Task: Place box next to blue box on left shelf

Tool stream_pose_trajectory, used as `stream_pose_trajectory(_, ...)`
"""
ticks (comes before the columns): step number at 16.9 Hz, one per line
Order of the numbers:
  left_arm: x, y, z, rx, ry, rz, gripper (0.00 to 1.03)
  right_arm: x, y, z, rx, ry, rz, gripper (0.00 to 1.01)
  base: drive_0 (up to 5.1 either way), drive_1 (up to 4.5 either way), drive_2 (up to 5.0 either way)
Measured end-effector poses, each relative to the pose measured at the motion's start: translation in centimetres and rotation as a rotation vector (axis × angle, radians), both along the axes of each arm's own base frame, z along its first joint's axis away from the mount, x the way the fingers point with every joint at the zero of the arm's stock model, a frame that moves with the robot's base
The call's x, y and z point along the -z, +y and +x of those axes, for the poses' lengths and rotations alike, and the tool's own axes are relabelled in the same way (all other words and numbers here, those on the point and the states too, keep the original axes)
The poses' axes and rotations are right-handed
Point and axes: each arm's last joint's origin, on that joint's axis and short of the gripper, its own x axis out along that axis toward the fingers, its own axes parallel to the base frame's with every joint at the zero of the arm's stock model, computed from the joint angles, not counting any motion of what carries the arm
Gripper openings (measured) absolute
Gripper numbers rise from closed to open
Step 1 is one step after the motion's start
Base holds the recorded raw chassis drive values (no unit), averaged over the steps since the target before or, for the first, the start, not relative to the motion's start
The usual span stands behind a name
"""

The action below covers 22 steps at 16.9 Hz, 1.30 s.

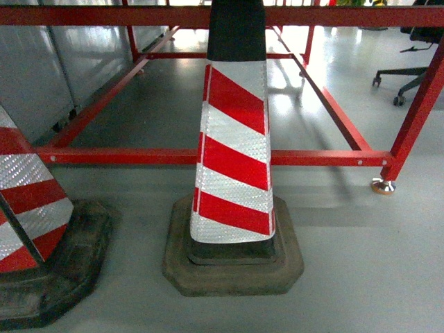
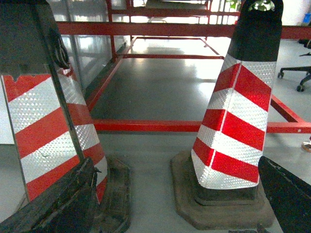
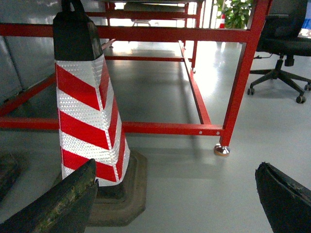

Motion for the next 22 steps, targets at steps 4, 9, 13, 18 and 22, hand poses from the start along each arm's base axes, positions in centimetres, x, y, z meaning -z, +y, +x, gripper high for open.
stream_pose_trajectory(4,0.0,0.0,0.0,0.0,0.0,0.0,0.98,0.0,0.0,0.0,0.0,0.0,0.0,0.98,0.0,0.0,0.0)
stream_pose_trajectory(9,0.0,0.0,0.0,0.0,0.0,0.0,0.98,0.0,0.0,0.0,0.0,0.0,0.0,0.98,0.0,0.0,0.0)
stream_pose_trajectory(13,0.0,0.0,0.0,0.0,0.0,0.0,0.98,0.0,0.0,0.0,0.0,0.0,0.0,0.98,0.0,0.0,0.0)
stream_pose_trajectory(18,0.0,0.0,0.0,0.0,0.0,0.0,0.98,0.0,0.0,0.0,0.0,0.0,0.0,0.98,0.0,0.0,0.0)
stream_pose_trajectory(22,0.0,0.0,0.0,0.0,0.0,0.0,0.98,0.02,0.0,0.0,0.0,0.002,0.0,0.98,0.0,0.0,0.0)
